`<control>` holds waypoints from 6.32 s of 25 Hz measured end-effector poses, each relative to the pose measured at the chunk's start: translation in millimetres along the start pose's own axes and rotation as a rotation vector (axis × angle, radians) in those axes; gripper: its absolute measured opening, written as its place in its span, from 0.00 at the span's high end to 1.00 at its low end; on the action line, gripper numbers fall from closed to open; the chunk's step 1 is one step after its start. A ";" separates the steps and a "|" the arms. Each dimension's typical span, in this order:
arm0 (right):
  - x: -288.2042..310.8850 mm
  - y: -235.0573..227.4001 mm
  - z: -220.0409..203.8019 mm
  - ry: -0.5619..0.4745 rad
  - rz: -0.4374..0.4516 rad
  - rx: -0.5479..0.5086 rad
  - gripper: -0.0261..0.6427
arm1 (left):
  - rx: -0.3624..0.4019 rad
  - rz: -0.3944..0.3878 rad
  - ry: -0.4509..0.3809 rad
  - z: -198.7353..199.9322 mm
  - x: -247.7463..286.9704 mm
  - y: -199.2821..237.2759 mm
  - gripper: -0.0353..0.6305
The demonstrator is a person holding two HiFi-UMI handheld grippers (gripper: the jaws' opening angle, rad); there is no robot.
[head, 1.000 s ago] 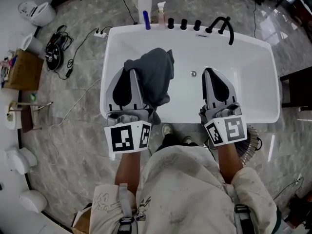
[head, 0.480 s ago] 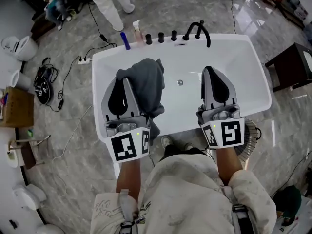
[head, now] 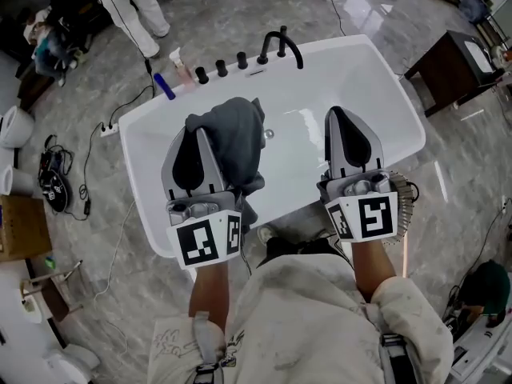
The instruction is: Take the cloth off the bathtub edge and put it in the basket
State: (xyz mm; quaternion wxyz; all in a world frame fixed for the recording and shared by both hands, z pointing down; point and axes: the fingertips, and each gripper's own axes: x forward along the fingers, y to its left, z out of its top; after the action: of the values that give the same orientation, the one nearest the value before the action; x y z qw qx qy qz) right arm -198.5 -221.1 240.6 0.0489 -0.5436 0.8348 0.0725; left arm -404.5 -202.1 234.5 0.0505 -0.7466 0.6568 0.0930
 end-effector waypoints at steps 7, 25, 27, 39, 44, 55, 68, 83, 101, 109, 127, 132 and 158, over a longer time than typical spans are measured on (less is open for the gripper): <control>-33.4 -63.5 4.9 -0.008 -0.125 0.001 0.98 | -0.023 -0.125 0.010 -5.0 28.0 -68.5 0.92; -219.0 -266.1 19.5 0.001 -0.552 -0.011 0.98 | -0.098 -0.536 0.067 -25.9 47.3 -337.6 0.92; -230.4 -272.9 16.1 0.005 -0.591 -0.015 0.98 | -0.108 -0.580 0.066 -28.6 47.5 -353.3 0.92; -346.0 -370.3 15.8 -0.009 -0.772 -0.002 0.98 | -0.143 -0.799 0.041 -20.4 25.5 -523.6 0.92; -392.2 -401.0 16.2 -0.011 -0.856 -0.011 0.98 | -0.155 -0.888 0.039 -21.3 18.7 -584.3 0.92; -513.7 -464.8 21.0 -0.031 -1.058 0.006 0.98 | -0.170 -1.036 0.060 -21.5 -13.3 -704.1 0.92; -577.9 -486.2 12.5 -0.029 -1.164 0.024 0.98 | -0.171 -1.145 0.095 -35.5 -42.9 -774.9 0.92; -602.1 -494.9 -40.9 0.052 -1.197 0.112 0.98 | -0.112 -1.172 0.325 -137.8 -71.6 -797.7 0.92; -621.1 -477.6 -125.2 0.206 -1.170 0.246 0.98 | 0.052 -1.157 0.825 -353.0 -149.2 -787.3 0.92; -627.1 -468.1 -164.2 0.274 -1.164 0.294 0.98 | 0.139 -1.118 1.005 -452.4 -175.3 -778.5 0.92; -629.9 -455.3 -225.5 0.422 -1.119 0.333 0.98 | 0.457 -1.134 1.402 -618.0 -248.6 -754.7 0.92; -632.9 -456.3 -229.8 0.414 -1.123 0.353 0.98 | 0.466 -1.134 1.396 -621.1 -247.2 -753.3 0.86; -524.1 -419.6 -184.4 0.367 -0.917 0.255 0.98 | 0.441 -1.028 1.401 -559.1 -228.1 -606.2 0.70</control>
State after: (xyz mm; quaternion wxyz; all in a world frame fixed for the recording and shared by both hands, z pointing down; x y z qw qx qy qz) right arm 396.6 51.5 477.9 -0.0061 -0.8474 0.5076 -0.1556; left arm 208.9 -10.8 799.6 -0.1841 -0.8075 0.1245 -0.5465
